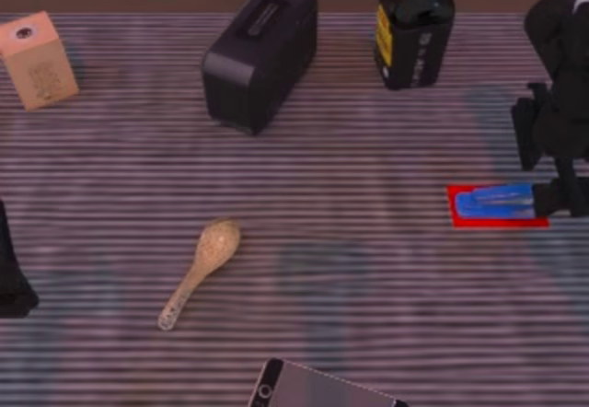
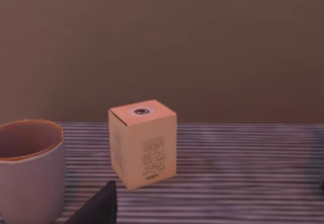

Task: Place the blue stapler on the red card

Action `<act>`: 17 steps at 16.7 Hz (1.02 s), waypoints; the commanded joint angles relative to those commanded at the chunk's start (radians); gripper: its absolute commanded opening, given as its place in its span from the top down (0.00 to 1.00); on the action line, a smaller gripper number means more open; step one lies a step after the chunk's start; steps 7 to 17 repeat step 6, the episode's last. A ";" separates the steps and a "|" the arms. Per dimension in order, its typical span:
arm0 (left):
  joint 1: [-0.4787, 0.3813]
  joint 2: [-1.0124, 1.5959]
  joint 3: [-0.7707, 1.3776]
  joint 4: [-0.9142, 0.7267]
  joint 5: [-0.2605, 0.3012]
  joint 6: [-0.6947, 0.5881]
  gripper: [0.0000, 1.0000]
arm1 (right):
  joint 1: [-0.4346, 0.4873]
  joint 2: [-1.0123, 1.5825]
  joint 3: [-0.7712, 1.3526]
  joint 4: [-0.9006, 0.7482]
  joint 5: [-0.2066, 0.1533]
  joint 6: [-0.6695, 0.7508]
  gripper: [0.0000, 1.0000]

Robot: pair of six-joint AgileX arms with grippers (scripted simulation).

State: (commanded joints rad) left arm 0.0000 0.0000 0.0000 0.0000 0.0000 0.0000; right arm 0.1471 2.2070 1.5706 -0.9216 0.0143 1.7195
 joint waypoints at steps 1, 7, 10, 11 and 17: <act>0.000 0.000 0.000 0.000 0.000 0.000 0.00 | 0.000 0.000 0.000 0.000 0.000 0.000 0.00; 0.000 0.000 0.000 0.000 0.000 0.000 0.00 | 0.000 0.000 0.000 0.000 0.000 0.000 0.00; 0.000 0.000 0.000 0.000 0.000 0.000 0.00 | 0.000 0.000 0.000 0.000 0.000 0.000 0.00; 0.000 0.000 0.000 0.000 0.000 0.000 0.00 | 0.000 0.000 0.000 0.000 0.000 0.000 0.00; 0.000 0.000 0.000 0.000 0.000 0.000 0.00 | 0.000 0.000 0.000 0.000 0.000 0.000 0.00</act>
